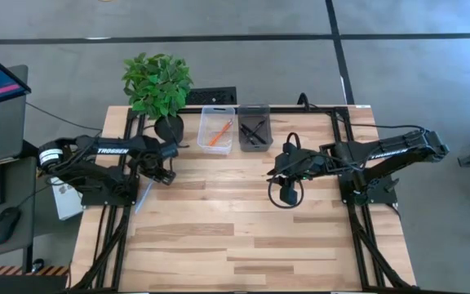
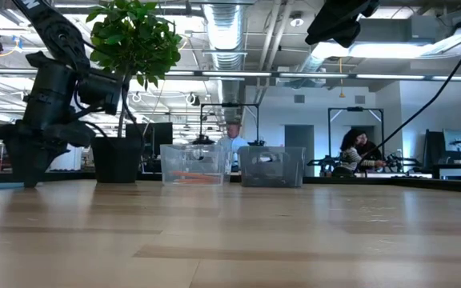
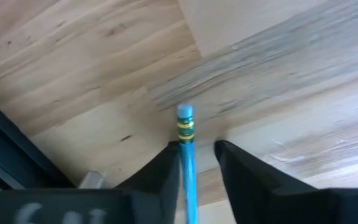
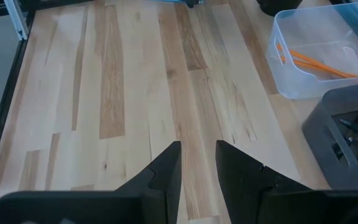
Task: Sort pens & pencils
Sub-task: Put the blue pencil into the transparent bin
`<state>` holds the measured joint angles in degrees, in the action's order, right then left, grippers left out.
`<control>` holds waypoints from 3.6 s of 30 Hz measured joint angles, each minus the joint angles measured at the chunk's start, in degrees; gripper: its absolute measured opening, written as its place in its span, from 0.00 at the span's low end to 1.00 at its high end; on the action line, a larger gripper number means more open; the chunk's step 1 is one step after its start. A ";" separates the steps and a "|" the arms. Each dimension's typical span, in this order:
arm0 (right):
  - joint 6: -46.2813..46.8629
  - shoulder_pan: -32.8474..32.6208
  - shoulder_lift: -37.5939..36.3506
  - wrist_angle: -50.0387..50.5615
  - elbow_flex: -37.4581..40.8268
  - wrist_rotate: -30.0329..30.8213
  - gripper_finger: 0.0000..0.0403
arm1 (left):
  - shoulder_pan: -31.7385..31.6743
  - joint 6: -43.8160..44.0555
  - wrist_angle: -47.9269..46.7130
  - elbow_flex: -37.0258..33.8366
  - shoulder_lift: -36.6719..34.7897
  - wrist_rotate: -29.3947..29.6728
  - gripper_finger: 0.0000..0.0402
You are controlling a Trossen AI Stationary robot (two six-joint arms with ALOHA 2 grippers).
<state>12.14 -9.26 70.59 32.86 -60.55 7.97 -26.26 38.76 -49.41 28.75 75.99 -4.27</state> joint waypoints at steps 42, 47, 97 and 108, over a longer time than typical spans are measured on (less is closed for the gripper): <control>-0.02 0.00 0.00 -0.40 0.02 0.00 0.30 | 28.31 2.15 38.49 5.95 9.75 -0.76 0.00; -0.02 0.00 0.00 -0.49 0.02 0.00 0.30 | 28.25 -1.24 42.36 9.25 17.56 -2.94 0.00; 5.60 -0.20 0.00 9.00 0.02 0.00 0.30 | 11.42 -30.36 16.59 54.64 20.61 9.70 0.00; 6.29 -4.60 0.00 15.50 0.02 11.42 0.30 | 2.39 -32.36 22.14 55.45 20.63 9.52 0.00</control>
<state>18.43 -13.85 70.59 48.36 -60.53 19.39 -23.87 6.40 -27.27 84.20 96.62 5.26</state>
